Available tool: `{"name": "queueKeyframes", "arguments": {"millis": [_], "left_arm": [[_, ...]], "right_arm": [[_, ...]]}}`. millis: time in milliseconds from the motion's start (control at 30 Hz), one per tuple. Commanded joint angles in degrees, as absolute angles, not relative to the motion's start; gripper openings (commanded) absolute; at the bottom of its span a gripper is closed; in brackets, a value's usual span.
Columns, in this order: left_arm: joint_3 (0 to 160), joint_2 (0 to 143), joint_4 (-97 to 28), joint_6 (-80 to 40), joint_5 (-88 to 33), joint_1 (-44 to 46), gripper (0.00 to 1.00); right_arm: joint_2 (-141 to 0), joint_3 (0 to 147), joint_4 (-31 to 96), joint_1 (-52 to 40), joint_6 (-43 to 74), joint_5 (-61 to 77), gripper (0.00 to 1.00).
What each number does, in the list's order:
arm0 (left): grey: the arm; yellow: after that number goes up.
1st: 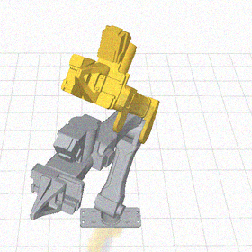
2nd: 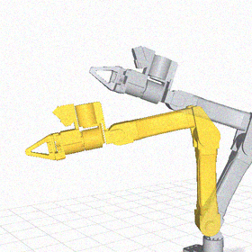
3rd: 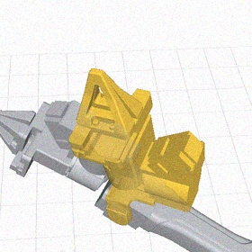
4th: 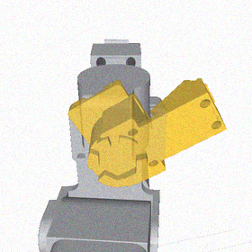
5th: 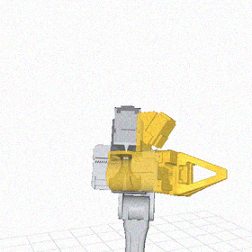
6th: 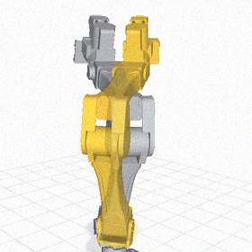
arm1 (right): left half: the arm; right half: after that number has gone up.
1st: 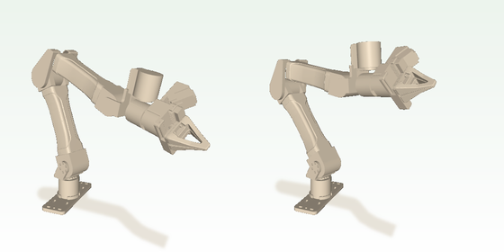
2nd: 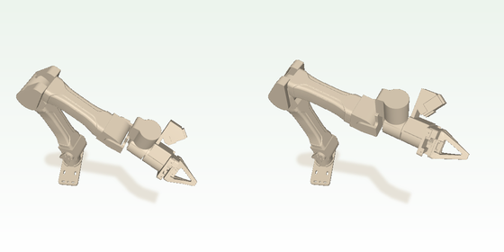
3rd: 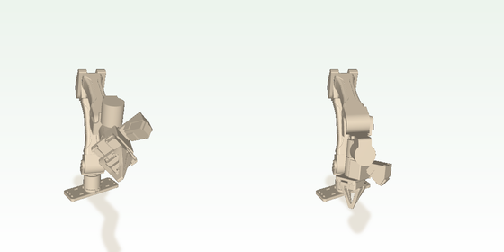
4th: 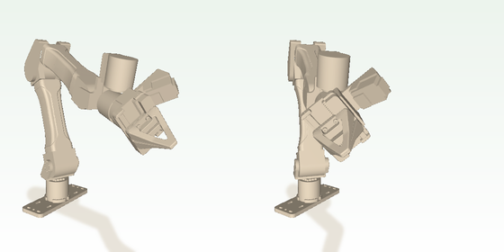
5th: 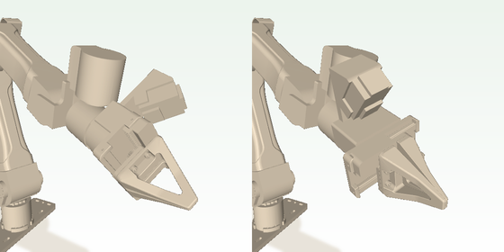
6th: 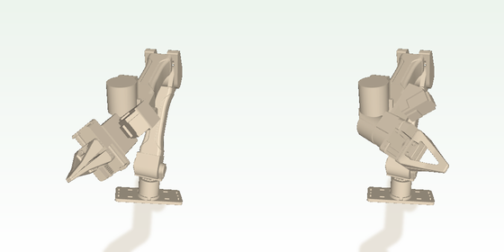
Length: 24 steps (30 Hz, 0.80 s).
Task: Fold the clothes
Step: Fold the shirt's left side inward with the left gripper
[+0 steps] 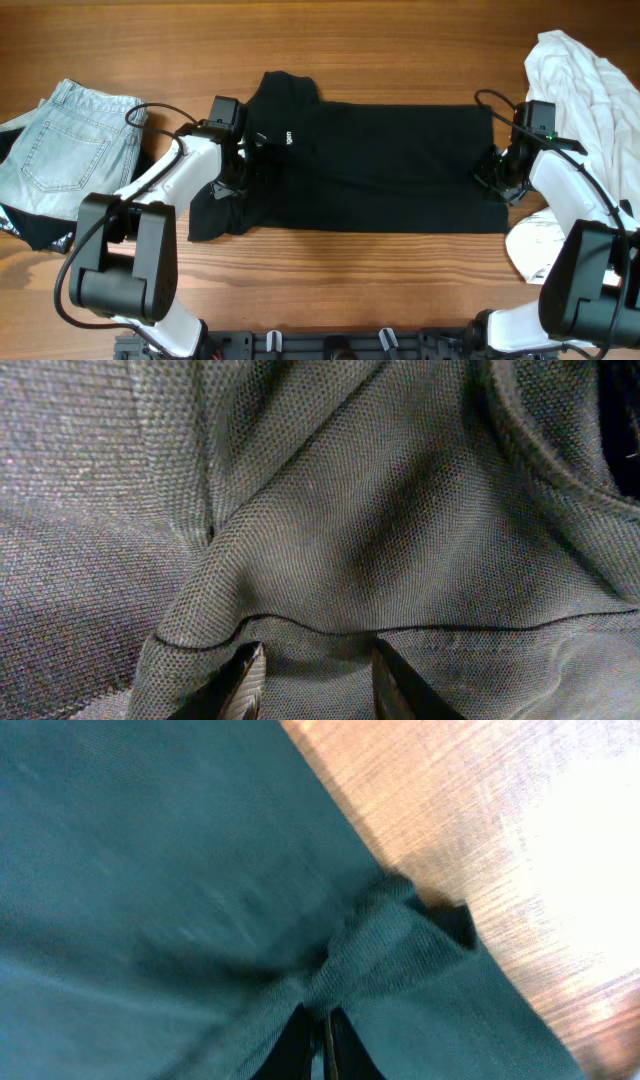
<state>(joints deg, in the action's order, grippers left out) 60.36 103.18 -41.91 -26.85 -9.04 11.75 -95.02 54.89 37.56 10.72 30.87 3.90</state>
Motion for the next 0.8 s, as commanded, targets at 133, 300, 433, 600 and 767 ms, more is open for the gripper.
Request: {"name": "queueKeyframes", "arguments": {"millis": [133,300,433,600,767], "left_arm": [[58.3,104.2,-42.4,-25.9,-6.3,11.8,0.35],[58.3,104.2,-43.6,-25.9,-5.0,11.8,0.34],[58.3,104.2,-44.7,-25.9,-4.4,11.8,0.34],[58.3,104.2,-46.6,-25.9,-3.7,11.8,0.30],[58.3,104.1,-55.0,-25.9,-3.3,11.7,0.29]], "right_arm": [[-94.4,60.5,31.4,12.9,32.9,4.6,0.40],[-94.4,59.3,39.7,12.8,25.7,4.6,0.33],[-94.4,54.8,42.0,12.7,22.2,4.6,0.28],[-94.4,45.7,41.9,12.7,23.9,4.2,0.07],[-94.0,43.9,49.1,12.8,34.4,-3.3,0.04]]}}
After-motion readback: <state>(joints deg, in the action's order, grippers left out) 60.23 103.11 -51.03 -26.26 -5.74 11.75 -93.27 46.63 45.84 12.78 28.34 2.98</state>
